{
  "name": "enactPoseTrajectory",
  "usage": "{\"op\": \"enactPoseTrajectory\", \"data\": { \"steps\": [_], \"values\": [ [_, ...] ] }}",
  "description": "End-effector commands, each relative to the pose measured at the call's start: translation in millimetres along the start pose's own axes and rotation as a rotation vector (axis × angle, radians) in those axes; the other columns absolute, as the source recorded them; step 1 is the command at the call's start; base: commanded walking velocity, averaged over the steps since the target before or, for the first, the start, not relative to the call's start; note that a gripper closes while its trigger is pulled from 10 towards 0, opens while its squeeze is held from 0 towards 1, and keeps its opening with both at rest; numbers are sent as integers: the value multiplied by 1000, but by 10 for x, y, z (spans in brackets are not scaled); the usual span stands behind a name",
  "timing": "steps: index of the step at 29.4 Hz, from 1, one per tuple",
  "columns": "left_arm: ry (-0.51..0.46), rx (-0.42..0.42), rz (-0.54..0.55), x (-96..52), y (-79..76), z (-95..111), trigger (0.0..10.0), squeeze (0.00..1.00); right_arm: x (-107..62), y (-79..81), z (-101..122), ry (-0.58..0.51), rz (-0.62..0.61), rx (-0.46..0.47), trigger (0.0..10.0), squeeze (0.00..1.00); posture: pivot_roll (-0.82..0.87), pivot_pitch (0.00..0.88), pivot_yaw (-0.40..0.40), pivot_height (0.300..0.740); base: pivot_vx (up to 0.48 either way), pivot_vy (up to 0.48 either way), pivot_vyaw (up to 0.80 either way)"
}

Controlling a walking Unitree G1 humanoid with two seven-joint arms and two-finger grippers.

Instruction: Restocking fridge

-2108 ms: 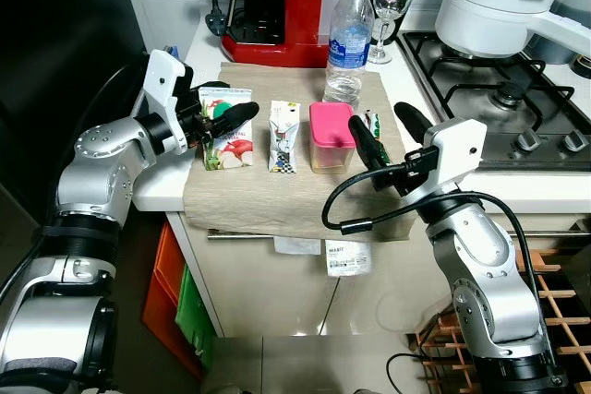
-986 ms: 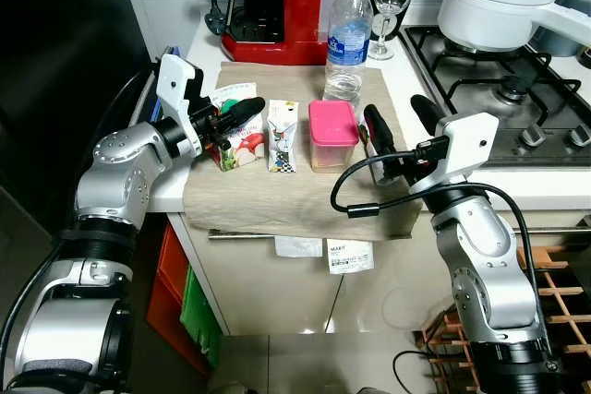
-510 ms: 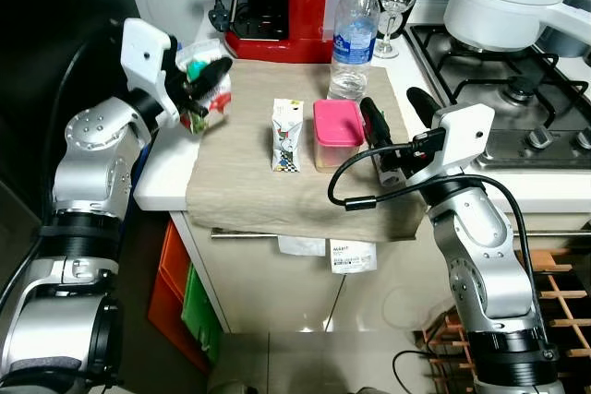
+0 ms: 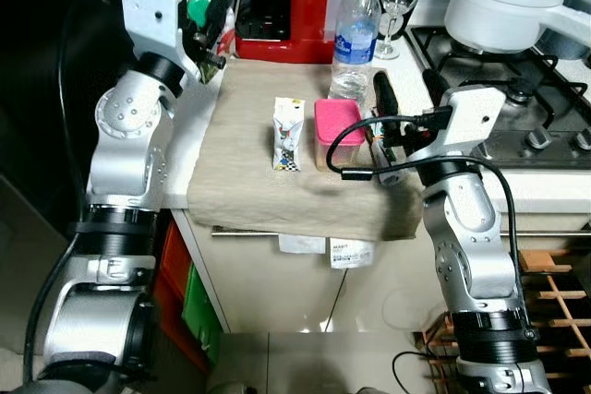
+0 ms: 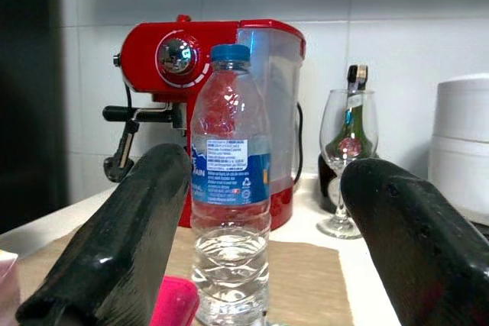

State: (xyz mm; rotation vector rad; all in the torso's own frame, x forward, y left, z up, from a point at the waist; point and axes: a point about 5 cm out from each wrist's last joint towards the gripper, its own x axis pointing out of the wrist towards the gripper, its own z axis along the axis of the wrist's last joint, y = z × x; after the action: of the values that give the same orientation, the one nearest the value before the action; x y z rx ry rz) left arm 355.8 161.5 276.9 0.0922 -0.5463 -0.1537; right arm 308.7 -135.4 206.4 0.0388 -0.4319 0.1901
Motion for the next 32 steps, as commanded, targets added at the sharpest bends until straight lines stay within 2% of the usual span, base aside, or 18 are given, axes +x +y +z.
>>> {"op": "enactPoseTrajectory", "data": {
  "steps": [1, 8, 10, 13, 32],
  "values": [
    [-43, 19, 60, 0, 45, 87, 10000, 0, 33, -27, 52, -34, -18, -17, 10000, 0, -47, 0, -2, 740, 0, 0, 0],
    [-33, 11, 82, -14, -22, 67, 10000, 0, 65, -71, 98, -74, -52, -69, 10000, 0, -52, 0, -5, 740, 0, 0, 0],
    [-32, 7, 56, -15, -113, 60, 10000, 0, 77, -47, 100, -76, -35, -76, 10000, 0, -52, 0, -12, 740, -439, 0, 0],
    [-28, -7, 62, -20, -138, 52, 10000, 0, 82, -34, 94, -75, -23, -78, 10000, 0, -51, 0, -17, 740, -462, 0, 0],
    [-4, -6, 38, -38, -138, 2, 10000, 0, 93, -5, 56, -69, -13, -76, 10000, 0, -51, 0, -18, 740, -465, 0, 0]
  ]
}}
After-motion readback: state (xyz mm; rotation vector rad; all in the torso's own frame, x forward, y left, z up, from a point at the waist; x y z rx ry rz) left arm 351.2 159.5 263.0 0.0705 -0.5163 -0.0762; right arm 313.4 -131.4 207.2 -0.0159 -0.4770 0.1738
